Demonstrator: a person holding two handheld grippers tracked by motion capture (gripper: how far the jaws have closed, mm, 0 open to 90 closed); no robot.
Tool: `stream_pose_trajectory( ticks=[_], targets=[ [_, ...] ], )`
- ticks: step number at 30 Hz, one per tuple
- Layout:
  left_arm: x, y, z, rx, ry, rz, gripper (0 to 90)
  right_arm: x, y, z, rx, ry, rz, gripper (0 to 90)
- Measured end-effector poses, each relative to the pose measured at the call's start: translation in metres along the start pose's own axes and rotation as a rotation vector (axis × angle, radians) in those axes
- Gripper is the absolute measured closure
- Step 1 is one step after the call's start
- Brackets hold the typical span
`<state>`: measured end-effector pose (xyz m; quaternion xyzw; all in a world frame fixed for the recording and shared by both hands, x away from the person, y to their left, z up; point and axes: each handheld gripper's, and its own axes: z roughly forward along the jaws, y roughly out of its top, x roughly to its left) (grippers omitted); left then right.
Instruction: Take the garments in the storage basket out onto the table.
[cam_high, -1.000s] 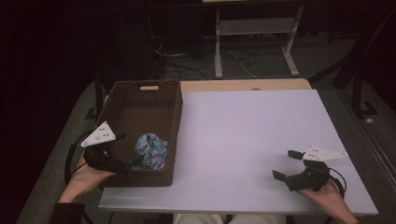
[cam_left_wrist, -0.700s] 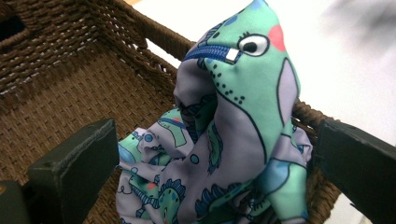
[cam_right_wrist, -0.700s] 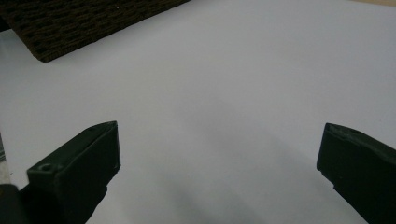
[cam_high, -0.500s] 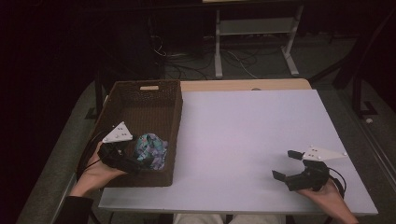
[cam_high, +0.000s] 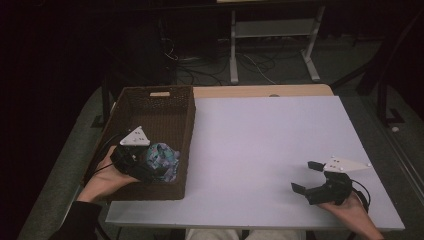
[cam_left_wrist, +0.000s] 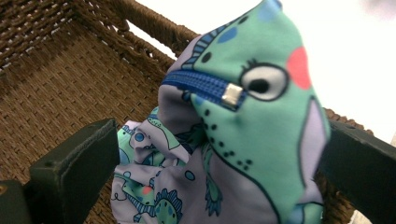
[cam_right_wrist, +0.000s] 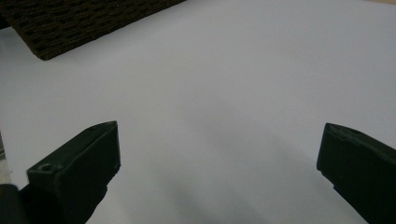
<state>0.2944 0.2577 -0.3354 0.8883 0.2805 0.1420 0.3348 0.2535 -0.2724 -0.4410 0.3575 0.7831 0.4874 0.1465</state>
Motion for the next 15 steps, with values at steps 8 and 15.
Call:
stream_pose_trajectory(
  ticks=[8, 15],
  targets=[
    [0.004, 0.002, 0.007, 0.047, -0.022, 0.005, 5.4, 0.000, 0.000, 0.000, 0.001, 0.001, 0.001, 0.0],
    [0.010, 0.003, 0.015, 0.098, -0.042, 0.001, 8.4, 0.000, 0.000, 0.000, 0.002, 0.001, 0.001, 0.0]
  ],
)
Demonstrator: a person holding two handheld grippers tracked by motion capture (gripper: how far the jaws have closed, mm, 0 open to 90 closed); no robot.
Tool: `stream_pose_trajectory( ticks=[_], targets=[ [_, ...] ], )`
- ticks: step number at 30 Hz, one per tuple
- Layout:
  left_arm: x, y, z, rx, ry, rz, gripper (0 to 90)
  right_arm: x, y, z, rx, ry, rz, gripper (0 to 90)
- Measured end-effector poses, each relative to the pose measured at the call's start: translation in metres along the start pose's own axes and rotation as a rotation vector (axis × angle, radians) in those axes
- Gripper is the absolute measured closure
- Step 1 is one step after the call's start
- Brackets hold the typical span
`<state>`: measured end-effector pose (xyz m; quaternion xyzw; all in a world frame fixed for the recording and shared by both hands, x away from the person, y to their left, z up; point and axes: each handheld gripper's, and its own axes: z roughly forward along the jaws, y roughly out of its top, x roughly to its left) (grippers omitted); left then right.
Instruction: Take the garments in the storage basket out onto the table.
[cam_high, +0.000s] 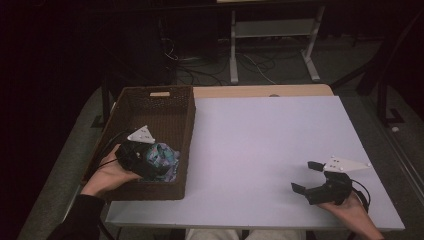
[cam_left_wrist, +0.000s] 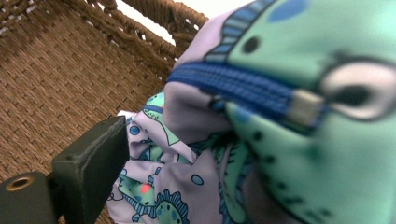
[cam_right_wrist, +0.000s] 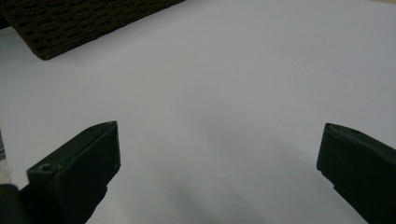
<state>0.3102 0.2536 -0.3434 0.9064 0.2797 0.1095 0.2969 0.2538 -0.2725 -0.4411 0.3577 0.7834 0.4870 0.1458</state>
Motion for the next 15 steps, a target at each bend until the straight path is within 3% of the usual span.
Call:
stream_pose_trajectory(
  ticks=[6, 8, 11, 13, 15],
  targets=[
    [0.007, 0.001, 0.004, 0.032, -0.073, -0.054, 18.9, 0.000, 0.000, 0.000, 0.001, 0.003, 0.001, 0.0],
    [0.010, 0.001, 0.005, 0.043, -0.110, -0.086, 30.3, 0.000, 0.000, 0.000, 0.001, 0.004, 0.001, 0.0],
    [0.013, 0.000, 0.006, 0.050, -0.122, -0.105, 37.7, 0.000, 0.000, 0.000, 0.001, 0.003, 0.001, 0.0],
    [0.014, 0.000, 0.007, 0.055, -0.136, -0.115, 46.9, 0.000, 0.000, 0.000, 0.000, 0.003, 0.002, 0.0],
    [0.015, 0.000, 0.007, 0.061, -0.123, -0.124, 58.0, 0.000, 0.000, 0.000, 0.000, 0.003, 0.002, 0.0]
  ],
)
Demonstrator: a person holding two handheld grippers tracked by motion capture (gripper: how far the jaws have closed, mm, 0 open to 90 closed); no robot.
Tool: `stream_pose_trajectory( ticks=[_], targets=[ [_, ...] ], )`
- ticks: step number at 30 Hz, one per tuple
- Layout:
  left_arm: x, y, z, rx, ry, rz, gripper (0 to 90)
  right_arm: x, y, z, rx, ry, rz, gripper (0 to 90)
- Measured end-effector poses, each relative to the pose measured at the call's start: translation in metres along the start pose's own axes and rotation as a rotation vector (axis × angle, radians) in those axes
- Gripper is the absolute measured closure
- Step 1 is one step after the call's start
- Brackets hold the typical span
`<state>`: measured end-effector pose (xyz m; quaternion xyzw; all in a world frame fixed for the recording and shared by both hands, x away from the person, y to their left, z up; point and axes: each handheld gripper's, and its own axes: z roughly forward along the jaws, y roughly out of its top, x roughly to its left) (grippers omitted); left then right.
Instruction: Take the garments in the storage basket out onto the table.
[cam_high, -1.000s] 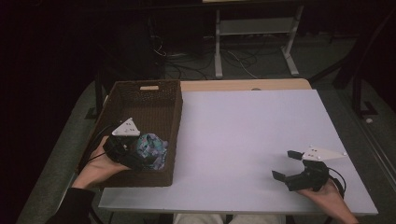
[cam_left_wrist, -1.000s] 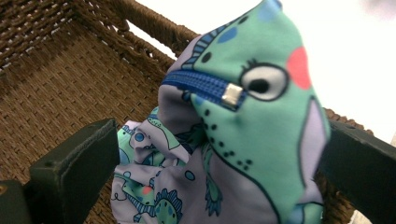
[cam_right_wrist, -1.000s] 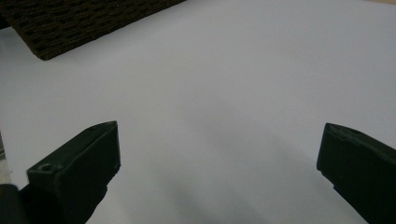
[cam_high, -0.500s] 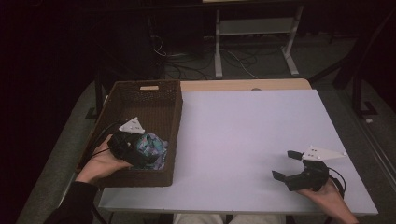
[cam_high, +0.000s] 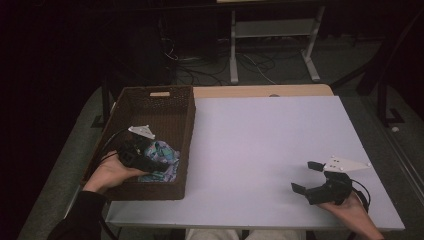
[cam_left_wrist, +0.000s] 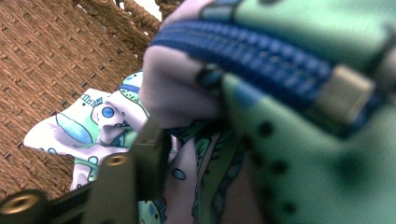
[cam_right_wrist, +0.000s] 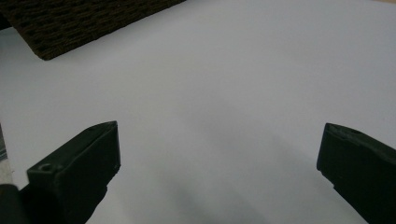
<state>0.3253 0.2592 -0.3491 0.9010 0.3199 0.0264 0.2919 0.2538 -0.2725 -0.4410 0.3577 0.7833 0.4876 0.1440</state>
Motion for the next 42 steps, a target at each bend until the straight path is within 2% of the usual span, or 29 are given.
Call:
stream_pose_trajectory(
  ticks=[2, 3, 6, 7, 12, 13, 28, 33, 42],
  targets=[
    [0.002, 0.000, -0.001, 0.003, 0.011, -0.010, 70.2, 0.000, 0.000, 0.000, 0.000, 0.000, -0.001, 0.0],
    [0.004, 0.001, -0.002, -0.006, -0.005, -0.028, 74.6, 0.000, 0.000, 0.000, 0.001, 0.000, -0.002, 0.0],
    [0.006, 0.001, -0.003, -0.010, -0.025, -0.043, 79.2, 0.000, 0.000, 0.000, 0.000, -0.001, -0.001, 0.0],
    [0.008, 0.001, -0.004, -0.019, -0.032, -0.058, 79.7, 0.000, 0.000, 0.000, 0.000, -0.001, 0.000, 0.0],
    [0.012, 0.001, -0.012, -0.051, -0.037, -0.080, 80.7, 0.000, 0.000, 0.000, 0.000, -0.002, 0.000, 0.0],
    [0.014, 0.002, -0.017, -0.067, -0.037, -0.096, 80.9, 0.000, 0.000, 0.000, -0.002, -0.002, 0.001, 0.0],
    [0.021, 0.017, -0.048, -0.099, -0.018, -0.130, 80.8, 0.001, 0.001, 0.000, -0.015, 0.003, 0.001, 0.0],
    [0.027, 0.025, -0.059, -0.106, -0.022, -0.171, 80.8, 0.000, 0.001, -0.001, -0.016, 0.001, 0.009, 0.0],
    [0.028, 0.034, -0.072, -0.127, -0.022, -0.177, 80.9, -0.001, 0.001, -0.001, -0.019, 0.000, 0.014, 0.0]
  ],
)
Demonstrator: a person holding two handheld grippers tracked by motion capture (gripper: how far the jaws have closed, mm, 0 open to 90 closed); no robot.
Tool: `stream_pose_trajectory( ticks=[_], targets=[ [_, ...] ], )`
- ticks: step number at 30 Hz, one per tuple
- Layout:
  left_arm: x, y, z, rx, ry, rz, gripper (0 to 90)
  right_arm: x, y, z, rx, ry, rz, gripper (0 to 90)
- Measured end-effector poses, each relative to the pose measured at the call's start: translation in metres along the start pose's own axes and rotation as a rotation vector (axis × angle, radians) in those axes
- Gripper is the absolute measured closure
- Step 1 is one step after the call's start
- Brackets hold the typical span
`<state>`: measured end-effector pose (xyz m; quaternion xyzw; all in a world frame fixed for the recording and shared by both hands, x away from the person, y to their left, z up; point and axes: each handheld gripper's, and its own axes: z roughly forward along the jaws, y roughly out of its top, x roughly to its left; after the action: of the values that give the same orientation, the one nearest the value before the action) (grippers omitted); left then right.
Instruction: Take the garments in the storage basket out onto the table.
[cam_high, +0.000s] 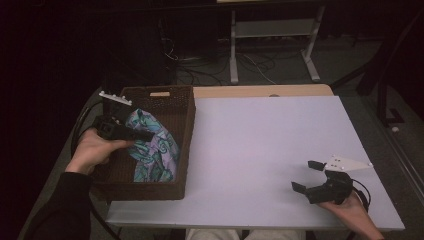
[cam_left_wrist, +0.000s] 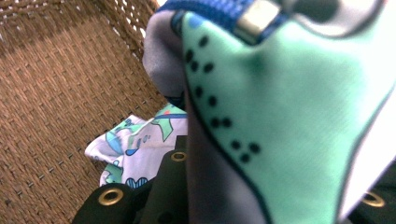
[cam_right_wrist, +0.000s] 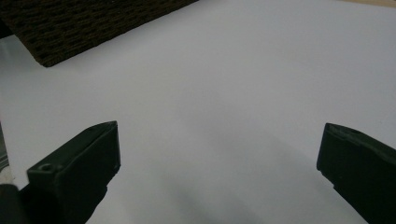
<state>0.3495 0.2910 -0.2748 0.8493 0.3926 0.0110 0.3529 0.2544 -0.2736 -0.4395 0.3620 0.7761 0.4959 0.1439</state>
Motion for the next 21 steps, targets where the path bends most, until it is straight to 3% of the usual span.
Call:
stream_pose_trajectory(
  ticks=[18, 21],
  targets=[
    [-0.008, 0.019, -0.023, -0.023, 0.030, 0.009, 80.8, -0.001, 0.000, -0.001, -0.007, -0.006, 0.006, 0.0],
    [-0.011, 0.025, -0.032, -0.022, 0.042, 0.027, 80.8, -0.002, 0.000, -0.002, -0.010, -0.007, 0.009, 0.0]
  ],
)
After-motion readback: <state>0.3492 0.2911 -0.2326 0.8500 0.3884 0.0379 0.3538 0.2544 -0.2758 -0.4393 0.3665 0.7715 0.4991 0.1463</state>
